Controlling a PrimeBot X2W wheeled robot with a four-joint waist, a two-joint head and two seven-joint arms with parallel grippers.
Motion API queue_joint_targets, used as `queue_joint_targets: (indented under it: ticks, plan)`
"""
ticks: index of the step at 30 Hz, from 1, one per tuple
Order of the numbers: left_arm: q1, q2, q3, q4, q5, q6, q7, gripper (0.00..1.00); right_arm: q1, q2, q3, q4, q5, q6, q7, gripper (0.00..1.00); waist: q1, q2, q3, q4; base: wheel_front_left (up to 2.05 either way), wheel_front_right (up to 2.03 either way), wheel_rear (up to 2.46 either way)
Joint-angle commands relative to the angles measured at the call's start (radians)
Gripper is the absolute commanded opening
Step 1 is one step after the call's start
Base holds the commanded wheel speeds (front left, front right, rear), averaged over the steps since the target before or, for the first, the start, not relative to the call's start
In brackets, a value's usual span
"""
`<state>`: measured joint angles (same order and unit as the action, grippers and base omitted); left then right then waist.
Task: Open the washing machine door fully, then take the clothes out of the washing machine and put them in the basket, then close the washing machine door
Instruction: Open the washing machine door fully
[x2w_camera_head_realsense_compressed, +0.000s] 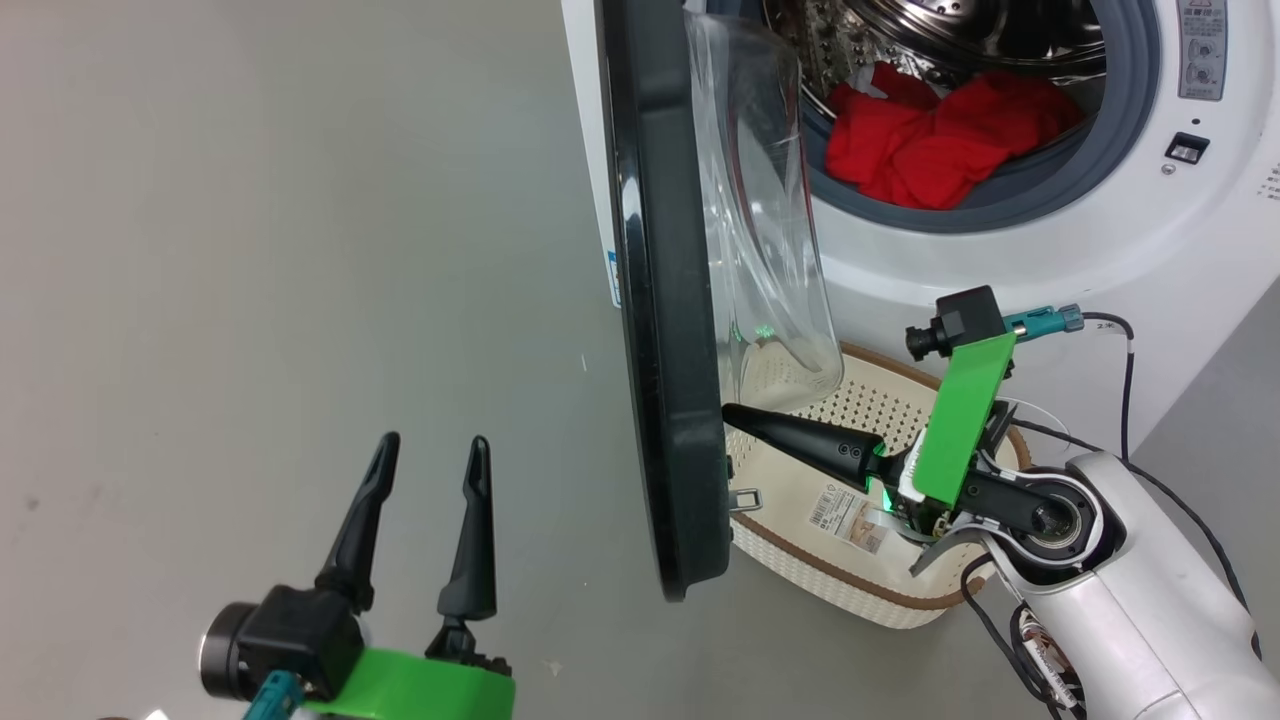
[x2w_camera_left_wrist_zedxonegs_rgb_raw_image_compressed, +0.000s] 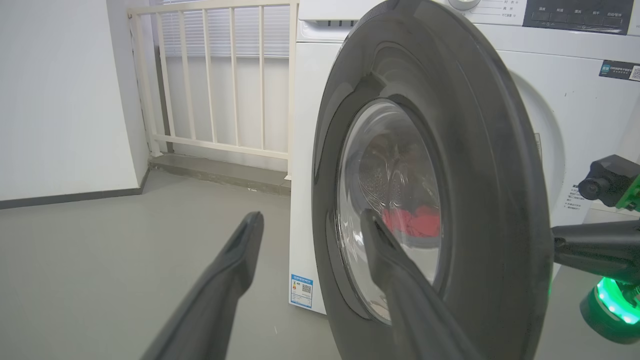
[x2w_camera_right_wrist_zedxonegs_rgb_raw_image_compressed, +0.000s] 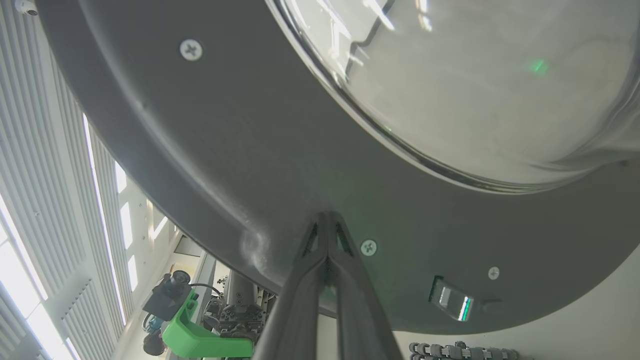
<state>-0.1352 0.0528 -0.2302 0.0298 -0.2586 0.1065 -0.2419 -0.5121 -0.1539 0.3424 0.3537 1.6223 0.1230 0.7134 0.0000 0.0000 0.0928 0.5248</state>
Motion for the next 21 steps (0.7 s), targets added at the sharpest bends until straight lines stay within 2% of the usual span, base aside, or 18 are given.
queue_joint_targets:
  ticks: [1,21]
  plan:
    - [0.001,0.017,0.029,-0.025,-0.006,0.011,0.0,1.0,-0.01,0.018,0.024,-0.028,0.007,0.008,0.006,0.0,0.0,0.0,0.003,0.002,0.0,0.0,0.0]
    - [0.031,0.024,0.04,-0.058,-0.018,0.037,-0.006,1.0,-0.06,0.037,0.061,0.0,0.014,0.008,0.01,0.0,0.0,0.0,0.02,0.013,0.0,0.0,0.0]
